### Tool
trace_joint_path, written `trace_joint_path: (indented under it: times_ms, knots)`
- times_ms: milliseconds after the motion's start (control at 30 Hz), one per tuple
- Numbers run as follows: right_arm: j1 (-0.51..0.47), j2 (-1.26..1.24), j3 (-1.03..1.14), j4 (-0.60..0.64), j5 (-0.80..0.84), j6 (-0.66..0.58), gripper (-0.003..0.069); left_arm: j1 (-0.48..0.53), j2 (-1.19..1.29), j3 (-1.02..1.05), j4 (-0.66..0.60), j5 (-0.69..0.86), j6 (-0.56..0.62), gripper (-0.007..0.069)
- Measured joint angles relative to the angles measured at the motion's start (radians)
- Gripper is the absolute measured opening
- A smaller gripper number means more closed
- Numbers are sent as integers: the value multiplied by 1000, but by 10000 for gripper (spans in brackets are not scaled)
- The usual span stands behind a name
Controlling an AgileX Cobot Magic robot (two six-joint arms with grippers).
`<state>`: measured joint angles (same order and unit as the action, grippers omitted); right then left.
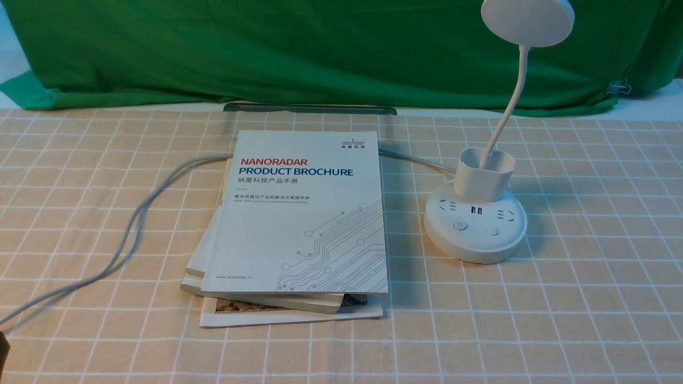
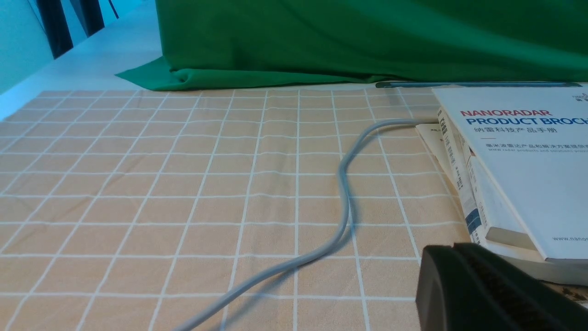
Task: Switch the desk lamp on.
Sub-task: Use the right arm to press the button switch on the lamp holder
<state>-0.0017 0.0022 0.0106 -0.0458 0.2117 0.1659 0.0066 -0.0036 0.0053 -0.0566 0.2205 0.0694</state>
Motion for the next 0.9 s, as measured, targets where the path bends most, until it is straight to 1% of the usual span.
trace_joint_path:
  times_ms: [100,133,167,200,267,300,400,500,633,667,700,767,833,900]
  knots:
    - [0,0,0,5,1,18,241,0,0,0,0,0,0,21]
    - [0,0,0,27,1,68,241,0,0,0,0,0,0,21]
    - [0,0,0,78,-1,164,241,0,0,0,0,0,0,21]
    - [0,0,0,88,-1,181,241,0,0,0,0,0,0,21]
    - [0,0,0,223,-10,453,241,0,0,0,0,0,0,21]
    - [0,0,0,264,-14,567,241,0,0,0,0,0,0,21]
    - [0,0,0,315,-16,769,241,0,0,0,0,0,0,21]
    - [0,0,0,318,-16,786,241,0,0,0,0,0,0,21]
    - [0,0,0,309,-16,668,241,0,0,0,0,0,0,21]
    - [0,0,0,309,-19,593,241,0,0,0,0,0,0,21]
    - [0,0,0,309,-22,571,241,0,0,0,0,0,0,21]
    - [0,0,0,316,-57,463,241,0,0,0,0,0,0,21]
    - [0,0,-2,317,-88,411,237,0,0,0,0,0,0,21]
    - [0,5,-38,318,-109,314,202,0,0,0,0,0,0,21]
